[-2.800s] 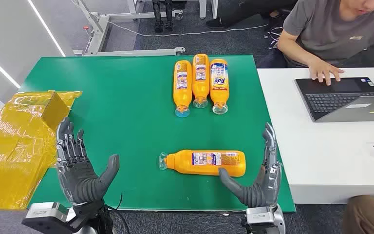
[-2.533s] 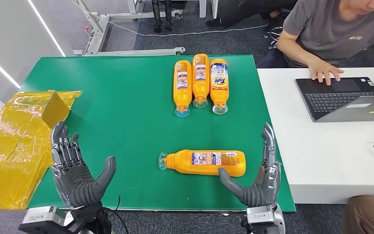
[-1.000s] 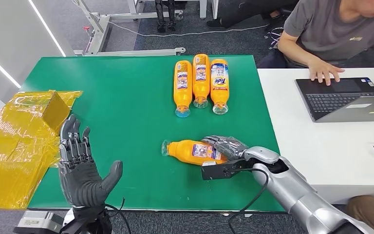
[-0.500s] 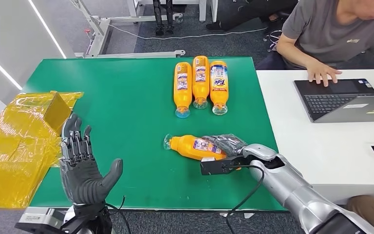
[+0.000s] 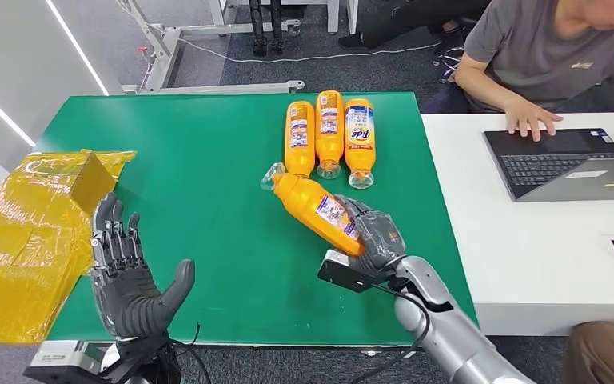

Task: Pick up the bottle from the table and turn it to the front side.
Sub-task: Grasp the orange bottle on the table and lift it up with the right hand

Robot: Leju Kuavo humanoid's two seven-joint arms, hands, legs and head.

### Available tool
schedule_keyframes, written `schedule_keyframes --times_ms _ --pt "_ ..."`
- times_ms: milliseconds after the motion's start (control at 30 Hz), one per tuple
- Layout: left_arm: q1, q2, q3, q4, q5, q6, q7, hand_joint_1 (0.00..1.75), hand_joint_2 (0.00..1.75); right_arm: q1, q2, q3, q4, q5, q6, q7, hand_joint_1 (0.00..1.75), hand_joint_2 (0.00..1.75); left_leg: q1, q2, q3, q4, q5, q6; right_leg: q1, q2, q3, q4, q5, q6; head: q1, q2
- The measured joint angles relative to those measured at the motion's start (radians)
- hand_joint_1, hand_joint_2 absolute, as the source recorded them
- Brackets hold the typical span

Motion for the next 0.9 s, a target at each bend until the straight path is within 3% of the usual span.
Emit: schedule_keyframes --times_ms 233,367,567,767,900 --pt "-0.004 0.005 -0.002 0.000 0.019 0.053 0.000 0.00 1.75 0.133 0.067 -0.117 -0.199 -0.129 -0.239 -0.205 1.75 1.75 0.000 -0.001 -0.001 -0.001 -0.002 0.000 0.000 -0.001 0.000 0.000 -0.003 0.000 0.000 0.000" --pt "-0.005 0.006 -0.005 0.000 0.023 0.058 0.000 0.00 1.75 0.168 0.100 -0.134 -0.259 -0.200 -0.306 -0.290 1.75 1.75 0.000 -0.001 -0.001 -0.001 -0.002 0.000 0.000 -0.001 0.000 0.000 -0.003 0.001 0.000 0.000" --pt "-0.006 0.013 -0.012 0.001 0.044 0.029 0.001 0.00 1.75 0.198 0.124 -0.134 -0.311 -0.213 -0.309 -0.314 1.75 1.75 0.000 -0.001 -0.001 -0.001 -0.002 0.000 0.000 -0.001 0.000 0.000 -0.003 0.001 0.000 0.000" --pt "-0.015 0.024 -0.035 0.026 0.157 -0.203 0.054 0.00 1.75 0.192 0.125 -0.103 -0.325 -0.117 -0.199 -0.265 1.75 1.75 0.000 -0.001 -0.001 -0.001 -0.002 0.000 0.000 -0.001 0.000 0.000 -0.003 0.001 0.000 0.000" --pt "-0.039 0.029 -0.045 0.047 0.184 -0.282 0.069 0.00 1.75 0.171 0.125 -0.054 -0.324 -0.060 -0.101 -0.251 1.75 1.75 0.000 -0.001 -0.001 -0.001 -0.002 0.000 0.000 -0.001 0.000 0.000 -0.003 0.000 0.000 0.000"
